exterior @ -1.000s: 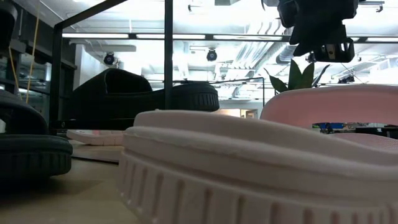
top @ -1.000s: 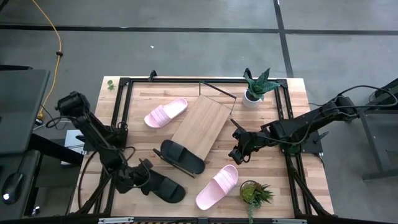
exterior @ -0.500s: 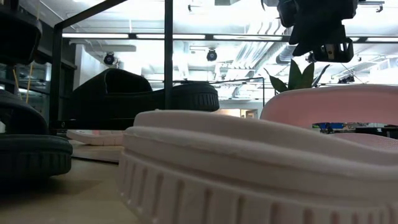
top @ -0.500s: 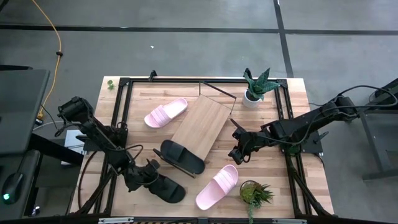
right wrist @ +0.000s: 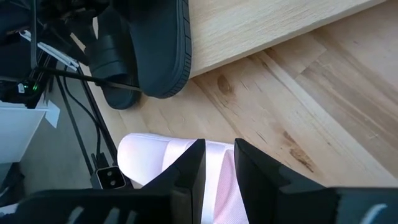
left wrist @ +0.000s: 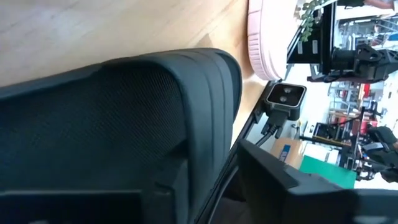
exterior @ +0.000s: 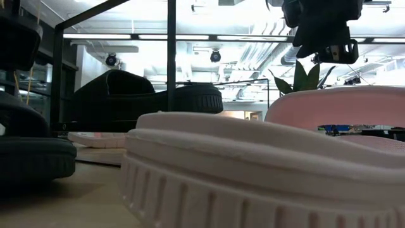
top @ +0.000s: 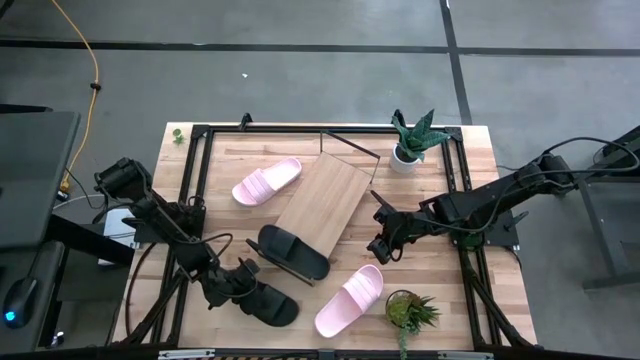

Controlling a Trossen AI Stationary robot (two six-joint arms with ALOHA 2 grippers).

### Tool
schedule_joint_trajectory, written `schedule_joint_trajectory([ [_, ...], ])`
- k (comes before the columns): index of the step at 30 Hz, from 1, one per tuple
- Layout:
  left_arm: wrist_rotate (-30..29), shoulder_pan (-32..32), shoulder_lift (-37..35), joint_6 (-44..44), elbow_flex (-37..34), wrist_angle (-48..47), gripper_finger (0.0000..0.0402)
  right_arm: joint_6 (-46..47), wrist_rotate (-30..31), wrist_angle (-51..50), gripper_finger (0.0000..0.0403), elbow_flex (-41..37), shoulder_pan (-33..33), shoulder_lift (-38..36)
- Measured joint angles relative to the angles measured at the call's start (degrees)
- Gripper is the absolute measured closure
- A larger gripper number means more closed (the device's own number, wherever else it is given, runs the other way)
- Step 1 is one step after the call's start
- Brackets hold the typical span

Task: Pick and place slides into the shelf
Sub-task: Put the black slipper on the shelf

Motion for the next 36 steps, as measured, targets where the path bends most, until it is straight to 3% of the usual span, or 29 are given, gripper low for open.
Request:
schedule_joint_trajectory([
  [10, 0.27, 0.0, 0.0, -0.07, 0.0, 0.39, 0.0394, -0.33, -0.01, 0.0, 0.0327, 0.0, 0.0, 0.0],
  [17, 4.3, -0.02, 0.0, -0.11, -0.02, 3.98, 0.0379, -0.87, 0.07, 0.0, 0.0327, 0.0, 0.0, 0.0],
  [23, 8.73, -0.02, 0.0, -0.07, 0.44, 9.81, 0.0396, -1.04, 0.1, 0.01, 0.0327, 0.0, 0.0, 0.0],
  [30, 13.83, -0.02, 0.0, 2.41, 4.74, 10.21, 0.0393, -1.04, 0.49, 0.05, 0.0327, 0.0, 0.0, 0.0],
  [36, 14.64, -0.02, -0.78, 5.55, 8.3, 9.95, 0.0391, -0.89, 0.49, 0.11, 0.0327, 0.0, 0.0, 0.0],
])
